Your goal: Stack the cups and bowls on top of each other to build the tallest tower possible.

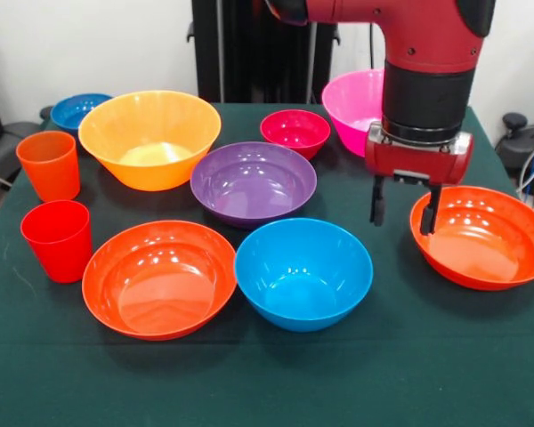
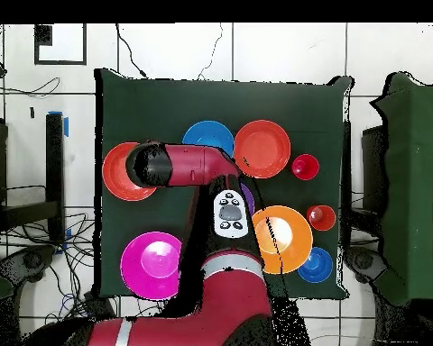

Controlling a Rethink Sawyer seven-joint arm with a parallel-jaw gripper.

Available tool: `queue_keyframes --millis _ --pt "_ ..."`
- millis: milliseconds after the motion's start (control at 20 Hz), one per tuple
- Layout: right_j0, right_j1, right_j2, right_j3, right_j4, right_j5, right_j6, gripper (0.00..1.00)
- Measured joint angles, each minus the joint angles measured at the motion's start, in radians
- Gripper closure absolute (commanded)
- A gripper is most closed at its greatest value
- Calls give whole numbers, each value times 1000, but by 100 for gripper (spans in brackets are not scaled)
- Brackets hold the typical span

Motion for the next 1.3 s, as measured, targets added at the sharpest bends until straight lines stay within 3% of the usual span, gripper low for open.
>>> queue_keyframes --millis 700,1300 --pt "-39 42 122 38 -83 -45 0 0" --pt "-48 167 150 -2 -165 -131 0 0"
